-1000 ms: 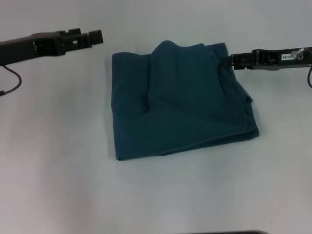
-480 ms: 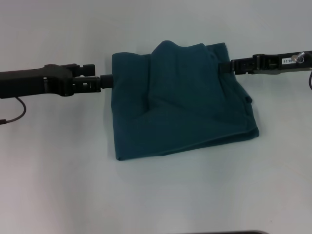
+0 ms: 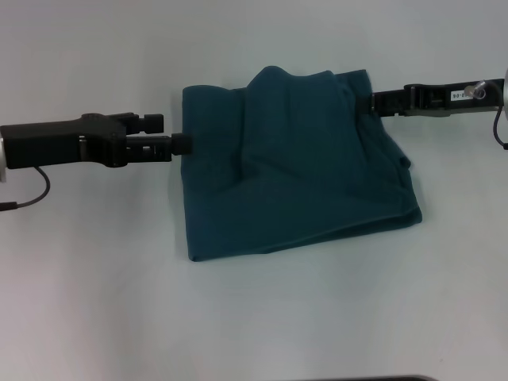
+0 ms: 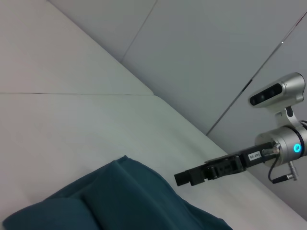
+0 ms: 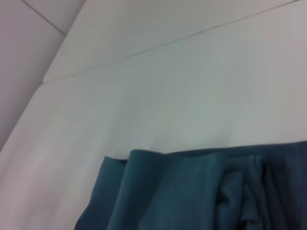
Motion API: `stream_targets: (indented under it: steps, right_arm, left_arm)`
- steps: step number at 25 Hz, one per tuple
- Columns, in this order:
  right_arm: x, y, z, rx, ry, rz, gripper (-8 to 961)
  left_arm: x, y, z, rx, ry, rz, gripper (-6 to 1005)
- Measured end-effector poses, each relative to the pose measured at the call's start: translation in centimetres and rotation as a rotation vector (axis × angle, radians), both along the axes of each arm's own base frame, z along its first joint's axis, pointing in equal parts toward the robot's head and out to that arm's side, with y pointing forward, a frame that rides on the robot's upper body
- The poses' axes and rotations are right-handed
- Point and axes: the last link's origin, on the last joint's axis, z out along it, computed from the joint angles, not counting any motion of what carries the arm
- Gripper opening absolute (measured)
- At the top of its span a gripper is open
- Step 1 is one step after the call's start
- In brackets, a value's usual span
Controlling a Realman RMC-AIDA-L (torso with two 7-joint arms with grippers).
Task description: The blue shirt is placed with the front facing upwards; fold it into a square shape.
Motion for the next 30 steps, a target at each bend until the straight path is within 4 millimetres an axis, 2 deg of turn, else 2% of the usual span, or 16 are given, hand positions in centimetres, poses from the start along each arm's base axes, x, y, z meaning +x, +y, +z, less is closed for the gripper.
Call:
stream_targets:
  steps: [16, 30]
  right_arm:
    - [-1.4, 1.3, -0.9, 0.028, 0.002, 0.004, 662]
    - [-2.2, 2.1, -3.4, 0.038, -0.039, -0.004, 655]
  left_arm:
    - [0.1, 0.1, 0.0, 0.0, 0.002, -0.008, 933]
    - [0.0, 0.1, 0.0, -0.002, 0.004, -0.01, 933]
